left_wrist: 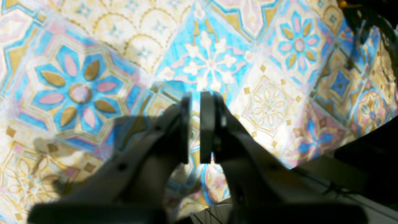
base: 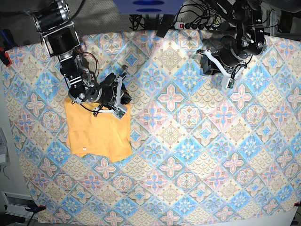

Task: Fold the T-shirt properly
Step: 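Slide the held bundle across the cloth away from the left gripper, then open the right gripper and lift it off the bundle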

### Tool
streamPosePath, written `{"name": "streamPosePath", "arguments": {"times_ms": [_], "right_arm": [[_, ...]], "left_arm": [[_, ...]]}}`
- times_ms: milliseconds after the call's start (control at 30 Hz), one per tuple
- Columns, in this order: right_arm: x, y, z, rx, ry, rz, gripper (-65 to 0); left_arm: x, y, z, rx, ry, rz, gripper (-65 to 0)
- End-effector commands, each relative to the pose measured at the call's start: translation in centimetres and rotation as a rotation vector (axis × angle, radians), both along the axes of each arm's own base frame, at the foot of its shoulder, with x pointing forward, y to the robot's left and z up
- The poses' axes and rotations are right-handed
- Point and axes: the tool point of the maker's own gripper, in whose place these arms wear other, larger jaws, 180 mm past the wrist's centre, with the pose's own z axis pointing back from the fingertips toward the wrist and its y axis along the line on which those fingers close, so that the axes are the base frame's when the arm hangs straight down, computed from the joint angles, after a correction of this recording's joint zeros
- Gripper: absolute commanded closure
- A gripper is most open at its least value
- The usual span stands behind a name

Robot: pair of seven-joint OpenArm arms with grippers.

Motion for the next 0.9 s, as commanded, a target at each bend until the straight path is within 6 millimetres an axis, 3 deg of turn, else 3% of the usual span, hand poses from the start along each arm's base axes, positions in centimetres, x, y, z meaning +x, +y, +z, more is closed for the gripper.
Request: {"name": "streamPosePath", "arguments": {"times_ms": [0,233,467,733,867], "right_arm": [[0.1,-3.2,-0.9,-0.131,0.019,-0.015,-3.5],[0.3,-3.4,-0.5,-0.134,0.006,-0.013,-3.5],[-0.3,-0.3,3.1,-0.068,-0.105,0.042,-3.6],[-2.3,-3.5,4.7,-0.043,-0.132,-0.101,-3.6],[-4.5,-5.7,4.5,-0.055,-0.115,-0.167,-3.6]], "left_arm": [[0.5,0.0,0.7,-0.006,-0.031,-0.004,-4.0],[0.5,0.0,0.7,-0.009,-0.032,-0.004,-4.0],[0.3,0.1,0.7,-0.01,-0.029,0.002,-3.8],[-0.9,0.2,0.3,-0.01,-0.005,0.005,-3.6],[-1.8,0.2,0.0,-0.009,0.017,0.004,-3.6]]}}
